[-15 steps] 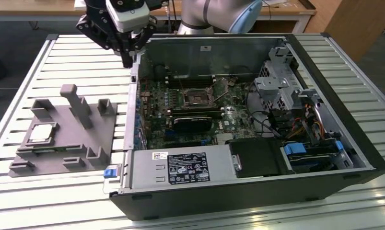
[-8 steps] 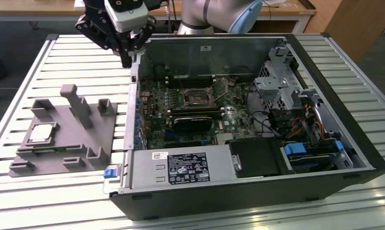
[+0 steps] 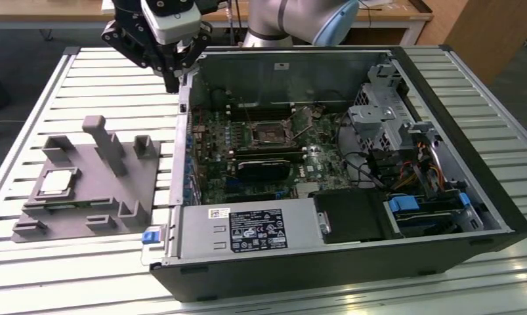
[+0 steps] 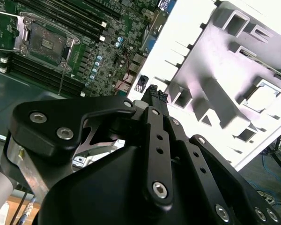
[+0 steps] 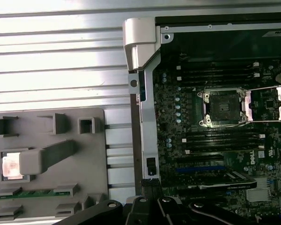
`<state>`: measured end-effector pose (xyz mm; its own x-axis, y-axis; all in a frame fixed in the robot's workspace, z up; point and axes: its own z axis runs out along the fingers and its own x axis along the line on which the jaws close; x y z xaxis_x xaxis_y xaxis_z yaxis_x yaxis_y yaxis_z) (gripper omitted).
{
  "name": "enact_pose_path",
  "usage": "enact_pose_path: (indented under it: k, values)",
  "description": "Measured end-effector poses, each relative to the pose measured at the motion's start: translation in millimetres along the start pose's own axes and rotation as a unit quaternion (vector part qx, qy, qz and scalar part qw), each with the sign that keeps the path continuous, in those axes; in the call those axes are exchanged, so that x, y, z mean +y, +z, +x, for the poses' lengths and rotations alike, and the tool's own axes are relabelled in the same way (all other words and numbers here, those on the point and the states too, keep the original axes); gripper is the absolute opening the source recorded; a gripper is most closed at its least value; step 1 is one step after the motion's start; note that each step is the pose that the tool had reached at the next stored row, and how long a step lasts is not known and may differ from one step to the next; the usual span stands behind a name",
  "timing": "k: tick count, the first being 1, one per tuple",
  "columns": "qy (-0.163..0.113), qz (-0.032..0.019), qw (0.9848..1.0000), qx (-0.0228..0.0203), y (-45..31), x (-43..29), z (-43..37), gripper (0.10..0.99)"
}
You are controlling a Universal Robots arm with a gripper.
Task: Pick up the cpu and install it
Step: 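Reach for the cpu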
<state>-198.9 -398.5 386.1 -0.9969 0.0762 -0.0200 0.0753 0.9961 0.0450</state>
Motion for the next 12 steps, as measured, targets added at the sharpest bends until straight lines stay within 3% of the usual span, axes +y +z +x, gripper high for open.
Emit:
enact_pose_path:
  k: [12]
  values:
    - [0.000,0.0000,1.0000,0.0000,0.0,-0.2,2.4,0.106]
